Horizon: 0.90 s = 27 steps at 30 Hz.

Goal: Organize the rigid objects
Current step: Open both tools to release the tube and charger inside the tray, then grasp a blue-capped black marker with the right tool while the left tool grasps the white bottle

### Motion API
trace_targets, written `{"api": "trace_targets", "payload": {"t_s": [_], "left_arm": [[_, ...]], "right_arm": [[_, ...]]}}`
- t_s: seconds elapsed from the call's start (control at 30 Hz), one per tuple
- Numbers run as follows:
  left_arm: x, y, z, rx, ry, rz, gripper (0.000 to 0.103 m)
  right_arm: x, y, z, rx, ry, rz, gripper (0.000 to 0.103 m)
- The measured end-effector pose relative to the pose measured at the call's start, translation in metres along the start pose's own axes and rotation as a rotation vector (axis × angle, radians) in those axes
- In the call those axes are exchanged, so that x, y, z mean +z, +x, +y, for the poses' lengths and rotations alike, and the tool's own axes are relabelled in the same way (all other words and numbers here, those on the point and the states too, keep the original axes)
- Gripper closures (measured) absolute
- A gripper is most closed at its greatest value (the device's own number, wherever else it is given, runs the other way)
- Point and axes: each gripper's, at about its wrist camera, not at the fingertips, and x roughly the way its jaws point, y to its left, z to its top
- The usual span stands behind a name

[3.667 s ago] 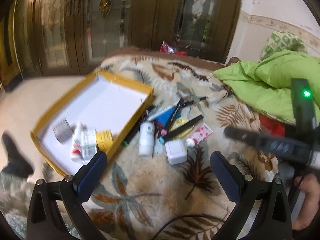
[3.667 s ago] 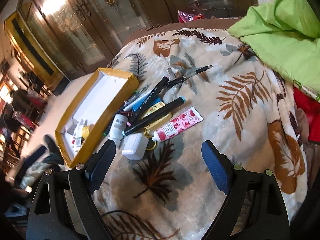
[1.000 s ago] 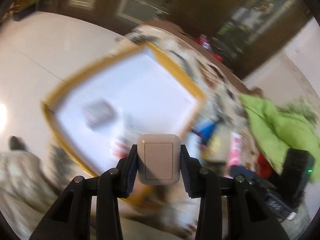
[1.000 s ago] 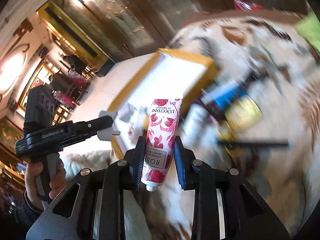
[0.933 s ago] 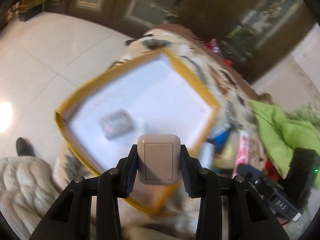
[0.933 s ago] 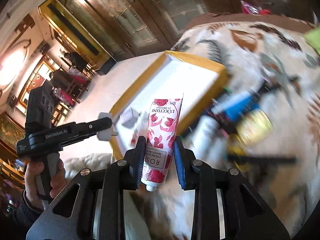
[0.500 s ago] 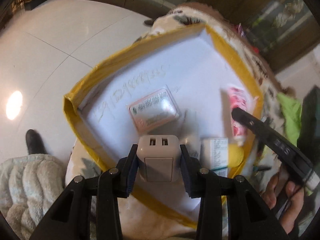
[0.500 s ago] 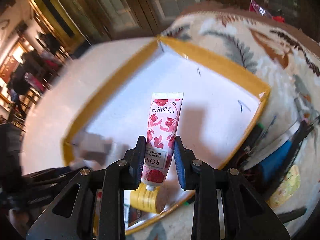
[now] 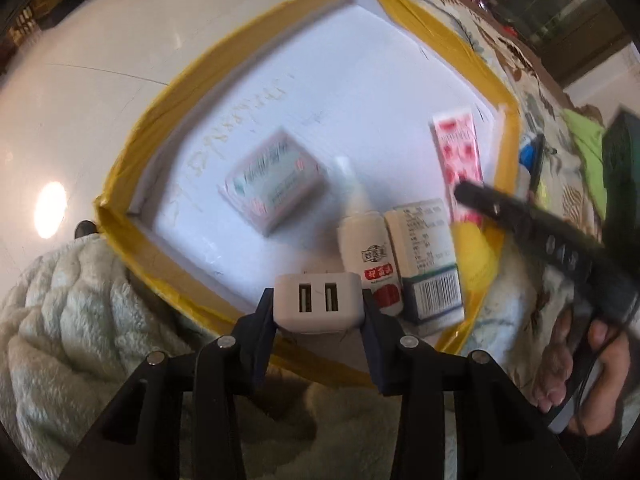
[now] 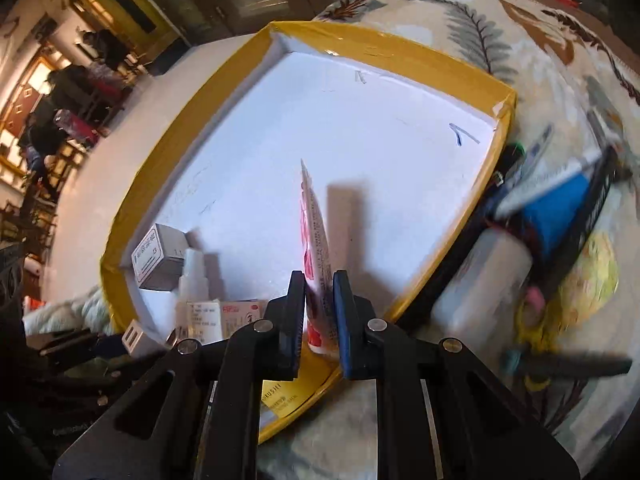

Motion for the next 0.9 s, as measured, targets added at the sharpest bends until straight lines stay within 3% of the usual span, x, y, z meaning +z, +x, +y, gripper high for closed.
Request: {"api": "trace_targets", "payload": {"t_s": [0.1,0.17,0.23,0.27,0.37,0.53,0.6,0.73,0.83,0.9], "left_arm": [[0.003,-0.005,0.011,-0.028,-0.058,-0.040,0.061],[0.006,-0.012,0.021,-0.114,-0.100,-0.086,0.053],[0.006,-0.020,0.025,-0.157,-0.106,-0.137,0.032],[0.005,-0.024,0.024,-0.147,-0.103,-0.160,0.028],[0.004,-0.035,0.019,-0.160,-0.080,-0.217,0.027],[-0.005,-0.069,0.007,-0.195,-0.025,-0.385,0.027],[-0.004,-0.077,-0.010,-0.253,-0.008,-0.415,0.026],[0.011,-0.072,-0.071,-0.293,0.086,-0.397,0.025],[0.029,-0.043,-0.115,-0.347,0.095,-0.294,0.026],[0.029,-0.025,-0.144,-0.395,0.160,-0.251,0.026]], "right_arm": [[-0.006,-0.004,-0.002,0.019,-0.011,-0.021,0.089],[-0.005,-0.006,-0.005,0.061,0.021,-0.030,0.088],[-0.004,-0.009,-0.005,0.054,0.022,-0.040,0.082],[-0.006,-0.012,-0.003,0.057,0.017,-0.049,0.078],[-0.014,-0.028,0.005,0.079,0.000,-0.080,0.058],[-0.030,-0.084,0.004,0.107,0.011,-0.221,0.056],[-0.039,-0.110,-0.002,0.109,0.011,-0.281,0.056],[-0.058,-0.152,-0.043,0.030,0.068,-0.337,0.055],[-0.079,-0.161,-0.085,0.067,0.175,-0.305,0.055],[-0.088,-0.158,-0.103,0.046,0.200,-0.277,0.055]]}}
